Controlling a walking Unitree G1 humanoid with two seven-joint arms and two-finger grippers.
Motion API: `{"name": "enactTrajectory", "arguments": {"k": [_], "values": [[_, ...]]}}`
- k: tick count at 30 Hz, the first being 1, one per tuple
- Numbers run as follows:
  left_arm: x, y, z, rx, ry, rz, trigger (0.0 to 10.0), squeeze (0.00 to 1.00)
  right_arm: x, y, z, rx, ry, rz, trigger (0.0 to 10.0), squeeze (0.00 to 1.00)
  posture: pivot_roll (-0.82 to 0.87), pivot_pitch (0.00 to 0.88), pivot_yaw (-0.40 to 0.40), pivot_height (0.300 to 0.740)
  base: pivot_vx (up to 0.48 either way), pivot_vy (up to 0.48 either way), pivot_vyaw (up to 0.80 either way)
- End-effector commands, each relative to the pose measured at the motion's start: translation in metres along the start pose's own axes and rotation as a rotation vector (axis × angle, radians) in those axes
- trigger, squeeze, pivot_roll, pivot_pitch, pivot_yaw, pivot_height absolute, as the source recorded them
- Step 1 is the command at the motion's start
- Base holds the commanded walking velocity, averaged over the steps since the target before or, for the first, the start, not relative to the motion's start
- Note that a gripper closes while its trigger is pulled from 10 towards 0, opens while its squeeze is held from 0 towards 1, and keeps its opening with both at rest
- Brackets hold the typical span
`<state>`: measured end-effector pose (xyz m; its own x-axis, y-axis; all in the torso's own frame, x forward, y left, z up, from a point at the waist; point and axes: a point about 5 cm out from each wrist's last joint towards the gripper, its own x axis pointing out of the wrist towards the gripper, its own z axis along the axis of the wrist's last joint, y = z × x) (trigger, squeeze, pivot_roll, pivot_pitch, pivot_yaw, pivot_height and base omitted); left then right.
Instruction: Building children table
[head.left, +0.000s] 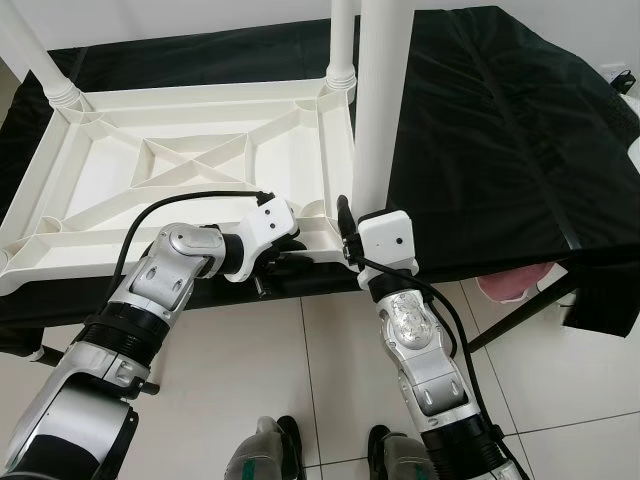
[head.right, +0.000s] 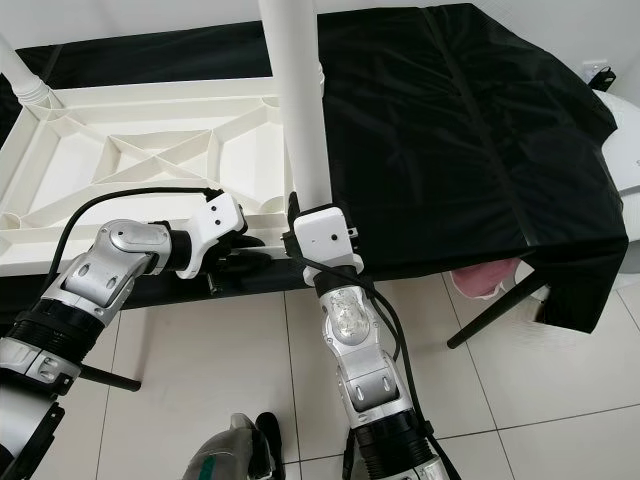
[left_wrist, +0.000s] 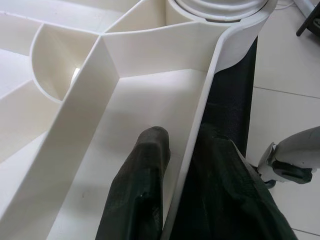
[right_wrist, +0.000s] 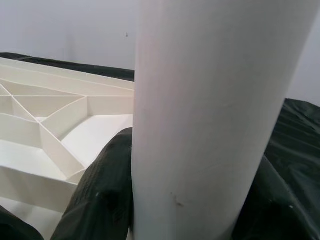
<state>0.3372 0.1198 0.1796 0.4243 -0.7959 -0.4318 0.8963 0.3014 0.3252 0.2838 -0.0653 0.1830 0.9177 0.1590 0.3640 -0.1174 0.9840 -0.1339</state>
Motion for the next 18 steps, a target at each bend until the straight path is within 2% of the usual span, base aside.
{"name": "enactTrajectory", "arguments": {"k": [1,7,18], "values": [[-0.015,0.015,0.018,0.071,-0.062,0.033,10.0,0.00,-0.018,-0.027,-0.041,-0.008,0.231,-0.173,10.0,0.00,-0.12,0.201,0.080,0.740,0.000,0.000,0.00],[-0.016,0.015,0.019,0.074,-0.063,0.031,10.0,0.00,-0.018,-0.028,-0.044,0.048,0.265,-0.159,10.0,0.00,-0.12,0.198,0.086,0.740,0.000,0.000,0.00],[-0.015,0.015,0.020,0.077,-0.066,0.025,10.0,0.00,-0.019,-0.036,-0.052,0.047,0.309,-0.160,10.0,0.00,-0.13,0.193,0.087,0.740,0.000,0.000,0.00]]}}
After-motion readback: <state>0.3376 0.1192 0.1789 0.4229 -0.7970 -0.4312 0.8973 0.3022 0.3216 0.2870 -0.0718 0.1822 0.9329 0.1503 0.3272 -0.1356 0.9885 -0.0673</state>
